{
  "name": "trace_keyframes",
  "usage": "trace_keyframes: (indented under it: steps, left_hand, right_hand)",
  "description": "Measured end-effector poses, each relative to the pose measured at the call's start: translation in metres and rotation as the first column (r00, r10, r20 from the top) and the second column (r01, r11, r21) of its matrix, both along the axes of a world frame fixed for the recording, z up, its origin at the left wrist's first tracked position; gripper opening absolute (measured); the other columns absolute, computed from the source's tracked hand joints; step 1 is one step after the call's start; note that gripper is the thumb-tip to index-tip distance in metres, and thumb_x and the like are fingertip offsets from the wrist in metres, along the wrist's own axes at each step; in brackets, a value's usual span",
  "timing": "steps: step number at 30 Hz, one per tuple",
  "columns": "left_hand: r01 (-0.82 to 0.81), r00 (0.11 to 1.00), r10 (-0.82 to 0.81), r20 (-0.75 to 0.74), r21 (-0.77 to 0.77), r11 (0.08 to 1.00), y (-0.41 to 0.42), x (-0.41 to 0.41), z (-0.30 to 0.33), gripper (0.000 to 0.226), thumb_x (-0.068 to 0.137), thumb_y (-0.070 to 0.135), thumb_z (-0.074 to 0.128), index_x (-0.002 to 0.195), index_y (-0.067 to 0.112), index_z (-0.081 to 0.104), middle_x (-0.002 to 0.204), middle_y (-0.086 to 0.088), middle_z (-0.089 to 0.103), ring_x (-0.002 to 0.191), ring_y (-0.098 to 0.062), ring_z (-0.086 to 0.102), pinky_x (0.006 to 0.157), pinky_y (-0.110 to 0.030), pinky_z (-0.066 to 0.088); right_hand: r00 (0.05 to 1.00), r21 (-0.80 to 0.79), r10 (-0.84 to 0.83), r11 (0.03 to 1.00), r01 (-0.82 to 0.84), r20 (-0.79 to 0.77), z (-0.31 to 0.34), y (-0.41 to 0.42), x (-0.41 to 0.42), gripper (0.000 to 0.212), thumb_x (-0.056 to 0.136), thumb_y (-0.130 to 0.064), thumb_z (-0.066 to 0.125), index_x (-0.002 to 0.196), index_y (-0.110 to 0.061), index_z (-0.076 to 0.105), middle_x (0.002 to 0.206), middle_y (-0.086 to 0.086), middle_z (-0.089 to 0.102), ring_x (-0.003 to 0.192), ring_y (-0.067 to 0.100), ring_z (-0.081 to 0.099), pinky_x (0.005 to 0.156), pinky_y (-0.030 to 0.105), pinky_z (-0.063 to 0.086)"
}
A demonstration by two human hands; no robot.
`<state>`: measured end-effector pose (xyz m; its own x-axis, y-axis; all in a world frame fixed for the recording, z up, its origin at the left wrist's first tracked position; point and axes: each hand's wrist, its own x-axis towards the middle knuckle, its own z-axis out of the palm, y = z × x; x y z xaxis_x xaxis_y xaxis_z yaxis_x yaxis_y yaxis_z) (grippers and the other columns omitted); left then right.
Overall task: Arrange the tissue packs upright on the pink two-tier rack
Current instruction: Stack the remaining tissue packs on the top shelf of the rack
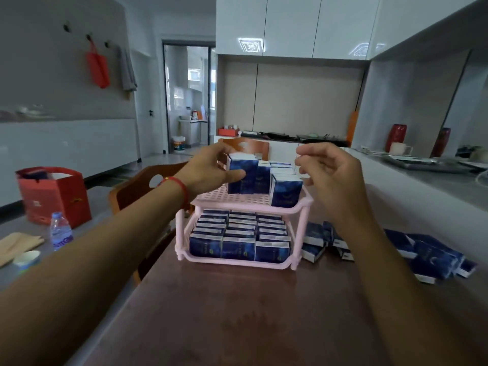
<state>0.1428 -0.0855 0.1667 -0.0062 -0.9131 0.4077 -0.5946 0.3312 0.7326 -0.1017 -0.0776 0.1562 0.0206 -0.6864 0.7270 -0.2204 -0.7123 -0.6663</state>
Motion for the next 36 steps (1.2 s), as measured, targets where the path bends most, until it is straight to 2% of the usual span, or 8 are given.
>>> trace_keyframes:
  steps: [3, 6, 12, 18, 22, 26, 30, 36]
  left_hand:
    - [-0.003, 1.000, 0.000, 0.029, 0.106, 0.994, -0.019, -0.008, -0.004, 0.044, 0.085, 0.017, 0.077, 0.123, 0.019, 0.055, 0.116, -0.002, 0.059, 0.105, -0.024, 0.062, 0.083, -0.039, 0.060]
    - [0.041, 0.999, -0.035, -0.039, 0.167, 0.985, -0.033, -0.016, -0.009, 0.047, 0.085, 0.010, 0.076, 0.126, 0.017, 0.053, 0.123, -0.010, 0.058, 0.108, -0.031, 0.063, 0.086, -0.046, 0.061]
    - [-0.007, 1.000, 0.009, -0.016, 0.140, 0.990, -0.043, -0.027, -0.021, 0.042, 0.087, 0.011, 0.075, 0.121, 0.022, 0.052, 0.119, -0.007, 0.060, 0.106, -0.027, 0.064, 0.083, -0.036, 0.061]
    - [-0.045, 0.997, 0.054, -0.052, 0.158, 0.986, -0.050, -0.031, -0.021, 0.048, 0.086, 0.007, 0.075, 0.126, 0.018, 0.051, 0.116, -0.008, 0.061, 0.107, -0.027, 0.065, 0.090, -0.045, 0.060]
    - [-0.073, 0.992, 0.090, -0.083, 0.184, 0.980, -0.053, -0.036, -0.022, 0.058, 0.081, 0.011, 0.080, 0.127, 0.020, 0.047, 0.126, -0.011, 0.059, 0.112, -0.030, 0.063, 0.092, -0.048, 0.059]
    - [-0.089, 0.996, 0.081, 0.044, 0.216, 0.972, -0.052, -0.036, -0.020, 0.078, 0.074, 0.013, 0.086, 0.137, 0.021, 0.042, 0.129, -0.009, 0.059, 0.116, -0.032, 0.061, 0.100, -0.052, 0.053]
    - [-0.106, 0.984, 0.068, 0.166, 0.237, 0.966, -0.055, -0.035, -0.019, 0.075, 0.072, 0.012, 0.087, 0.135, 0.018, 0.048, 0.129, -0.011, 0.063, 0.112, -0.032, 0.063, 0.097, -0.051, 0.055]
    - [-0.104, 0.978, 0.064, 0.198, 0.200, 0.974, -0.056, -0.041, -0.018, 0.077, 0.077, 0.003, 0.080, 0.143, 0.015, 0.041, 0.133, -0.009, 0.058, 0.117, -0.031, 0.060, 0.102, -0.048, 0.052]
  right_hand:
    - [0.998, 0.046, -0.029, 0.998, 0.031, -0.058, -0.004, -0.017, 0.002, 0.014, 0.093, -0.014, 0.063, 0.101, -0.020, 0.071, 0.100, -0.009, 0.072, 0.094, 0.005, 0.065, 0.082, 0.023, 0.054]
    - [0.992, 0.063, -0.088, 0.994, 0.094, -0.085, -0.014, -0.034, 0.001, 0.015, 0.093, -0.012, 0.061, 0.104, -0.018, 0.070, 0.104, -0.007, 0.070, 0.097, 0.004, 0.063, 0.067, 0.007, 0.050]
    - [0.996, 0.189, -0.019, 0.981, 0.035, -0.085, -0.037, -0.054, 0.001, 0.018, 0.096, -0.024, 0.061, 0.114, -0.021, 0.062, 0.118, -0.002, 0.064, 0.108, 0.014, 0.064, 0.065, 0.018, 0.058]
    - [0.975, 0.276, 0.144, 0.957, -0.094, -0.168, -0.035, -0.050, -0.005, 0.042, 0.097, -0.028, 0.060, 0.137, -0.022, 0.048, 0.133, -0.004, 0.057, 0.112, 0.005, 0.058, 0.069, 0.007, 0.051]
    - [0.951, 0.293, 0.170, 0.952, -0.091, -0.258, -0.038, -0.050, -0.004, 0.061, 0.094, -0.027, 0.067, 0.146, -0.023, 0.037, 0.141, -0.004, 0.052, 0.119, 0.009, 0.054, 0.075, 0.010, 0.047]
    - [0.935, 0.277, 0.163, 0.958, -0.074, -0.316, -0.038, -0.049, -0.005, 0.066, 0.093, -0.019, 0.067, 0.149, -0.025, 0.033, 0.145, -0.003, 0.049, 0.120, 0.007, 0.050, 0.075, 0.004, 0.041]
    - [0.921, 0.288, 0.184, 0.954, -0.083, -0.344, -0.037, -0.047, -0.006, 0.068, 0.095, -0.015, 0.063, 0.151, -0.027, 0.027, 0.148, -0.003, 0.047, 0.122, 0.007, 0.048, 0.073, 0.000, 0.041]
    - [0.912, 0.295, 0.186, 0.952, -0.077, -0.365, -0.035, -0.046, -0.009, 0.071, 0.094, -0.018, 0.066, 0.152, -0.026, 0.026, 0.152, -0.003, 0.045, 0.130, 0.010, 0.047, 0.084, 0.009, 0.040]
